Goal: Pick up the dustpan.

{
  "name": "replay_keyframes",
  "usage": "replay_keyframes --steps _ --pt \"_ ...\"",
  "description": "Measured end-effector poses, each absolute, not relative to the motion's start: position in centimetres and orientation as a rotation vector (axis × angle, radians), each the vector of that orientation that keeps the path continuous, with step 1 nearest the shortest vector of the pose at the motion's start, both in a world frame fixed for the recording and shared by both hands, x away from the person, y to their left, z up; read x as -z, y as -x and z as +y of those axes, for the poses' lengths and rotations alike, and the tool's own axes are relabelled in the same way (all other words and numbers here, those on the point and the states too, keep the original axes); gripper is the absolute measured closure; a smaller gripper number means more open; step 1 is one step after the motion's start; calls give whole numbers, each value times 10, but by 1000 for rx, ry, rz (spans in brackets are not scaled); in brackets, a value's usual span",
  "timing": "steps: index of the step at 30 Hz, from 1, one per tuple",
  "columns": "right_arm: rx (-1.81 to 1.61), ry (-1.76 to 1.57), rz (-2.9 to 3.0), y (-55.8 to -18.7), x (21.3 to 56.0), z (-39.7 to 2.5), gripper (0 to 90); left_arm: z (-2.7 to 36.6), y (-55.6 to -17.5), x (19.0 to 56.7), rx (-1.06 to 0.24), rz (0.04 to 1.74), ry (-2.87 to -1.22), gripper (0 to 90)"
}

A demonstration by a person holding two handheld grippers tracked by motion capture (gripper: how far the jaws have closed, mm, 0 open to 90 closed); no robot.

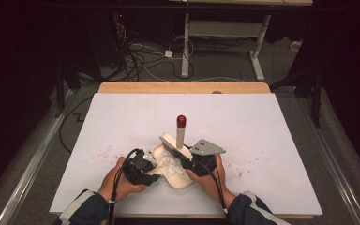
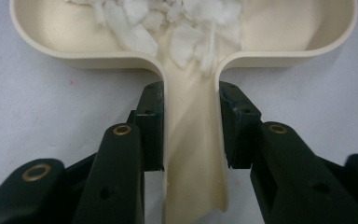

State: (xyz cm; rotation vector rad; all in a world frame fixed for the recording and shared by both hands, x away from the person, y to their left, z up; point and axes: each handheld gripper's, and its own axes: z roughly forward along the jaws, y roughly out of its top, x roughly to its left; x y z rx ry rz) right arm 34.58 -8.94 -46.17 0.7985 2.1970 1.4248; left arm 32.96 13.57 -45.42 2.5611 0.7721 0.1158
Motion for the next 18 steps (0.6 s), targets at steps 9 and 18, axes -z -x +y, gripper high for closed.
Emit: replay_keyframes --steps 9,18 --pt "-1511 -820 2123 -348 441 -102 676 134 -329 456 -119 764 -2568 634" --pt "-1543 -863 2065 -350 426 -118 676 135 -329 456 -118 765 -2560 634"
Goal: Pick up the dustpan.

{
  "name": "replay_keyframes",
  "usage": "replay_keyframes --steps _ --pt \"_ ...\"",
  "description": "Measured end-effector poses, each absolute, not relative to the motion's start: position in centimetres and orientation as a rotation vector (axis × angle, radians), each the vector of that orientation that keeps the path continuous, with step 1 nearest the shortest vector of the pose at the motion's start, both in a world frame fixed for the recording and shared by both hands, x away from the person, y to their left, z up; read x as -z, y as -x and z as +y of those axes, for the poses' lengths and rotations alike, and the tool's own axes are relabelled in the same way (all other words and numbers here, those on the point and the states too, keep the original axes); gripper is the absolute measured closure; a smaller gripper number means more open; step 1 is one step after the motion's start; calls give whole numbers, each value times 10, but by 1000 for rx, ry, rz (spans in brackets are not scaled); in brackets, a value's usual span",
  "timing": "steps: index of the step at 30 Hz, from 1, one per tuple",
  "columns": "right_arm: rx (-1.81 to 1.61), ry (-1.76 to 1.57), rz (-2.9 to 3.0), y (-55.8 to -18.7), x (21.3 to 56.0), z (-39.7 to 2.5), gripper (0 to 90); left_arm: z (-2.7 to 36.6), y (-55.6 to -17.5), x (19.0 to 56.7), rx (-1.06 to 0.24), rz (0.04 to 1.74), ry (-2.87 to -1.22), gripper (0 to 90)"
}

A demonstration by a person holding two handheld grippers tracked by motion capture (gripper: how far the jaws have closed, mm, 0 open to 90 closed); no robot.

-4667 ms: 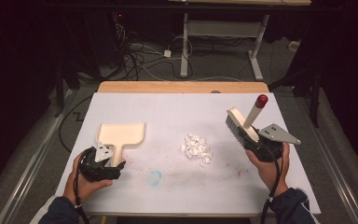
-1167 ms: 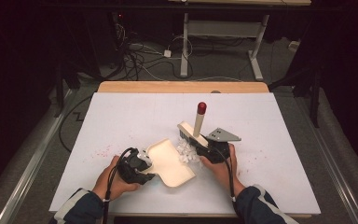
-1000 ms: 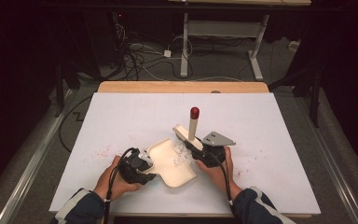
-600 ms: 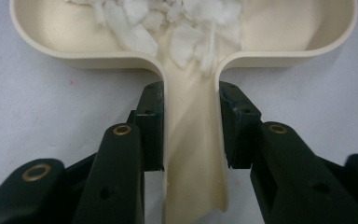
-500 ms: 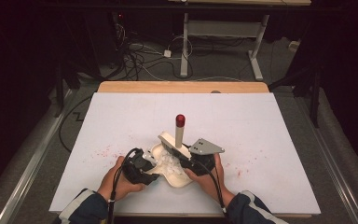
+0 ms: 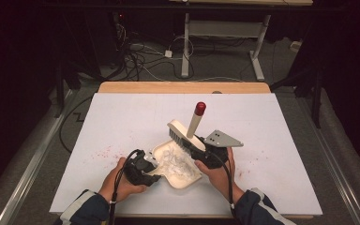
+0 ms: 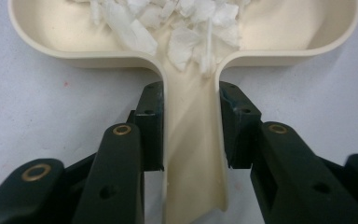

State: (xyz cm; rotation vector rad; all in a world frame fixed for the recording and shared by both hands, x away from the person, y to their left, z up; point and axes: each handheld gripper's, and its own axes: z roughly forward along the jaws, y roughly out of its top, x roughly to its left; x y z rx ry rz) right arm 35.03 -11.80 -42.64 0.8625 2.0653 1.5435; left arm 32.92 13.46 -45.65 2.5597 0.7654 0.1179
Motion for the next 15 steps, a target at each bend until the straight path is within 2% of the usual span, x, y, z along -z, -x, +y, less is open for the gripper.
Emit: replay_keyframes --steps 8,15 --pt "-1506 -902 2071 -352 419 -146 676 135 -329 458 -125 764 -2564 633" --pt "-1442 -911 2109 -339 416 -182 676 134 -329 460 -126 769 -2561 633"
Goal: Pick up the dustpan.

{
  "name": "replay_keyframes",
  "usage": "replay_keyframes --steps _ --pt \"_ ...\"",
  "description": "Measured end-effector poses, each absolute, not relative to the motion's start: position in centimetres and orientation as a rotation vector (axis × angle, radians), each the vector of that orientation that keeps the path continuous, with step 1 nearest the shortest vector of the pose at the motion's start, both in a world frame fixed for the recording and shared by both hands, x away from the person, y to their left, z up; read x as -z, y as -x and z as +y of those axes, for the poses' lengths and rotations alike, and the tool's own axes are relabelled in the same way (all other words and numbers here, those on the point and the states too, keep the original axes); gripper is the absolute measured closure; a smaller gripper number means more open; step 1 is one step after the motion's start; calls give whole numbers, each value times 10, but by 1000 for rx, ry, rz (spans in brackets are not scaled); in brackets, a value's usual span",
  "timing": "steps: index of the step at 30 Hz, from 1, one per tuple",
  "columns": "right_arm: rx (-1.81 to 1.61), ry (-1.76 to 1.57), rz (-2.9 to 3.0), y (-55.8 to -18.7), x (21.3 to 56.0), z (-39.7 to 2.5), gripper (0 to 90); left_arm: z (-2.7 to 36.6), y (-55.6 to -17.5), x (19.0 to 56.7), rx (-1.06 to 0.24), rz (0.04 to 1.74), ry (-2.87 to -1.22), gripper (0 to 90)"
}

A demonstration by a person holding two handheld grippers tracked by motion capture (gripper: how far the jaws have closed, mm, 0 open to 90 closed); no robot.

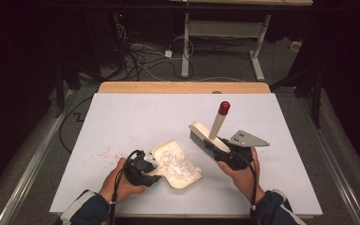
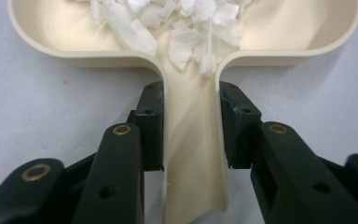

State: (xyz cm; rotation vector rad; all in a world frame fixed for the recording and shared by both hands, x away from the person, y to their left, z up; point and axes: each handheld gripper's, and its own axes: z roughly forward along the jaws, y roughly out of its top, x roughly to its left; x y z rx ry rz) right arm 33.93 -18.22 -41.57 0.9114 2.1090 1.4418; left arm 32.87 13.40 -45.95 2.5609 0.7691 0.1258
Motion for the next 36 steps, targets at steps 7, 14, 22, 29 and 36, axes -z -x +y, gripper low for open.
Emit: replay_keyframes --steps 7,14,22,29,36 --pt "-1360 -955 2182 -320 426 -214 677 134 -328 460 -131 772 -2559 633" --pt "-1335 -929 2307 -310 441 -215 677 133 -328 460 -130 776 -2556 633" --pt "-1392 -824 2405 -305 442 -181 676 133 -329 461 -135 778 -2553 632" --pt "-1442 -740 2413 -304 433 -169 676 134 -330 461 -133 779 -2552 632" --pt "-1475 -790 2335 -313 422 -180 676 135 -330 461 -132 784 -2550 632"
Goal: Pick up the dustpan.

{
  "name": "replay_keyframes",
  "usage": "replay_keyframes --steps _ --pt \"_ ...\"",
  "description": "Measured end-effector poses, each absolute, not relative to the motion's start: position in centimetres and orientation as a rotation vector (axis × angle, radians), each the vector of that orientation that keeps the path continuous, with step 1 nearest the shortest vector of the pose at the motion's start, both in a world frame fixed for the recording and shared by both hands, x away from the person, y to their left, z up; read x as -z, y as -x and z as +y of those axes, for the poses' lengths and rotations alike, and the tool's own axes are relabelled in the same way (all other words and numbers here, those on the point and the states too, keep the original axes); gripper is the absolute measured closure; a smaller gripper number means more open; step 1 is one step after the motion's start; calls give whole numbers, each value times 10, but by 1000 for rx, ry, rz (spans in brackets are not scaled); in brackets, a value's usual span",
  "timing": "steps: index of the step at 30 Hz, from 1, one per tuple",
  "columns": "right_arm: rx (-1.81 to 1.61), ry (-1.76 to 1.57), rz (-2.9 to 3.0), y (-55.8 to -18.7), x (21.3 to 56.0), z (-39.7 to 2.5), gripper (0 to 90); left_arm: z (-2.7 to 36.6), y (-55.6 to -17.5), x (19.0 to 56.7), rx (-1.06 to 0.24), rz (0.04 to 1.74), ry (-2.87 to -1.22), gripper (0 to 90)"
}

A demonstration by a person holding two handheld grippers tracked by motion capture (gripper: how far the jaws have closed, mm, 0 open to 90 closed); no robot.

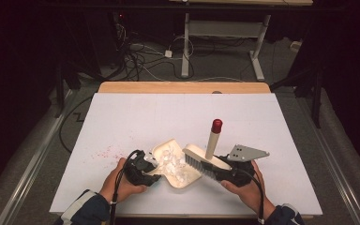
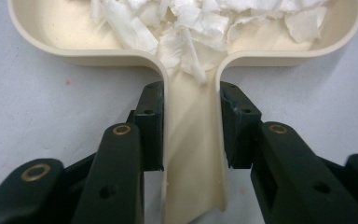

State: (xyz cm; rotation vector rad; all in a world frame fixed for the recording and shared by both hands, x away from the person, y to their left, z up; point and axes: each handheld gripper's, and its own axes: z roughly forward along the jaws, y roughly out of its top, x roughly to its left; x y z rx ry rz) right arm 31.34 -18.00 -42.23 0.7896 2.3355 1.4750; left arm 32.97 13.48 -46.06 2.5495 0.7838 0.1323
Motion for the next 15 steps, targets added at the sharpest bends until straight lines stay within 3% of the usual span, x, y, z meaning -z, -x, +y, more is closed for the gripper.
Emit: replay_keyframes --steps 15 --pt "-1336 -808 2305 -354 444 -149 676 136 -330 461 -131 785 -2546 633"
